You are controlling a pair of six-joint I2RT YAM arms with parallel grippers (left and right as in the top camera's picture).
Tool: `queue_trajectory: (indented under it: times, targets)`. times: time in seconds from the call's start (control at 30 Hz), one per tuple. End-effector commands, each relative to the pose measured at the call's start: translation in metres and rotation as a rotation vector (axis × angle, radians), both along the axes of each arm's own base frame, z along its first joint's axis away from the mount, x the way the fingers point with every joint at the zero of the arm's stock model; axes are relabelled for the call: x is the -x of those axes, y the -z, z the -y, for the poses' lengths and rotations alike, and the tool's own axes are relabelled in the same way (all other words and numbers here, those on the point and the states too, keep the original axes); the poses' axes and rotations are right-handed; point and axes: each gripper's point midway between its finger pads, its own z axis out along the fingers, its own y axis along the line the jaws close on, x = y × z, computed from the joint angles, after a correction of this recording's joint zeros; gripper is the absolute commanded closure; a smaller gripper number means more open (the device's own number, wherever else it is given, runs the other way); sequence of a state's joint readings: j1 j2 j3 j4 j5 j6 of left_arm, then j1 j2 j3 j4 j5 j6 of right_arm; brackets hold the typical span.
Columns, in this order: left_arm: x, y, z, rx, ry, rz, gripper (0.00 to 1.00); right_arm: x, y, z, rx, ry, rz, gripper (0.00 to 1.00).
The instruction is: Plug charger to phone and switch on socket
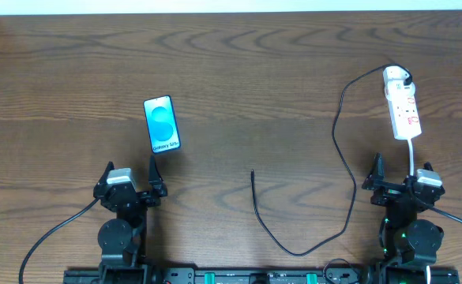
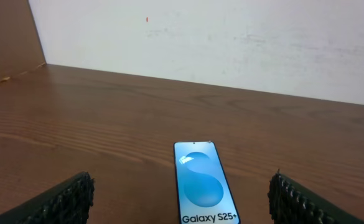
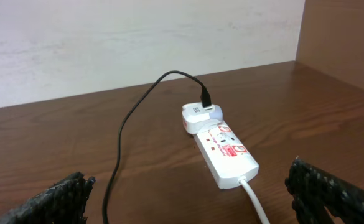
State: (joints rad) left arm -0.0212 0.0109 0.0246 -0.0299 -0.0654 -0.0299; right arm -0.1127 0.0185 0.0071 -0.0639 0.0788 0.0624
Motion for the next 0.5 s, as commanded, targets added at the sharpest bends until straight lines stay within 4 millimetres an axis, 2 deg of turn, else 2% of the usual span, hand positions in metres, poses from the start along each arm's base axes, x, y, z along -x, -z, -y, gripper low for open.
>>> queue_trajectory:
  times: [0.0, 0.47]
  targets:
    - [0.001, 0.0173, -0.0035, 0.006, -0.019, -0.049, 0.11, -0.0006, 0.0022, -0.0029, 0.013, -0.015, -0.01, 0.01]
    - [0.0004, 0.0176, 0.0033, 0.011, 0.02, -0.051, 0.11, -0.0006, 0.0022, -0.0029, 0.014, -0.015, -0.01, 0.01]
